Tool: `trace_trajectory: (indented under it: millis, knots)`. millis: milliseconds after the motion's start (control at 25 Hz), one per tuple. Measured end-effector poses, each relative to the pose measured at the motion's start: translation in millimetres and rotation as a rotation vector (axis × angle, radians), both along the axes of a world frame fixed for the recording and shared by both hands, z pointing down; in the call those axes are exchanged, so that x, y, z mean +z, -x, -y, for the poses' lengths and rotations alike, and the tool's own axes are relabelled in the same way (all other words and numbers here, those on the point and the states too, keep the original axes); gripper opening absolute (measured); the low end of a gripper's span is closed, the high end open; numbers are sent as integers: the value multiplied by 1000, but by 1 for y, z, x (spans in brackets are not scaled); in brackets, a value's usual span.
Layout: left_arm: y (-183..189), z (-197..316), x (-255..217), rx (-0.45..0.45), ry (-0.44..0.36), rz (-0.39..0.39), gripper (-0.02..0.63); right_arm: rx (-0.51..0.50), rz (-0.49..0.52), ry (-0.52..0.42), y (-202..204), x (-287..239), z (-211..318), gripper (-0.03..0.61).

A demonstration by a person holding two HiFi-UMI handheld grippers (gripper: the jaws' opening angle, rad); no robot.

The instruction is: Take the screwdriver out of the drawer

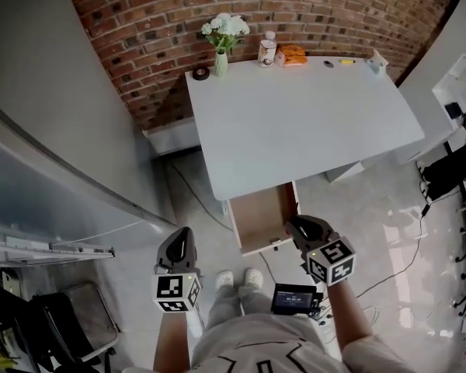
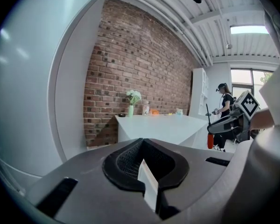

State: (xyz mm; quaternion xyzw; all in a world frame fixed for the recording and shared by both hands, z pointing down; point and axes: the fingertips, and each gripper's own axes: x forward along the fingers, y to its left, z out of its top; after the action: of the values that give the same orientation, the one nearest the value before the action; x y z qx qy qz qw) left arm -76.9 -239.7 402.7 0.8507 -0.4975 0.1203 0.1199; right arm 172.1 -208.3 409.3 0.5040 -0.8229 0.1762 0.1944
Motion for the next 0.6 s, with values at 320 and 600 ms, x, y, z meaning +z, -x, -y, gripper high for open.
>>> trace_trajectory:
  millis: [320,600]
  knots:
    - [-17,5,-73,32,-177,-6,8,2,-33,-260,-2,-83,-7,57]
    - [-28,-1,-130,65,-348,19,8,-8,-61,-402,4,-126,-20,55]
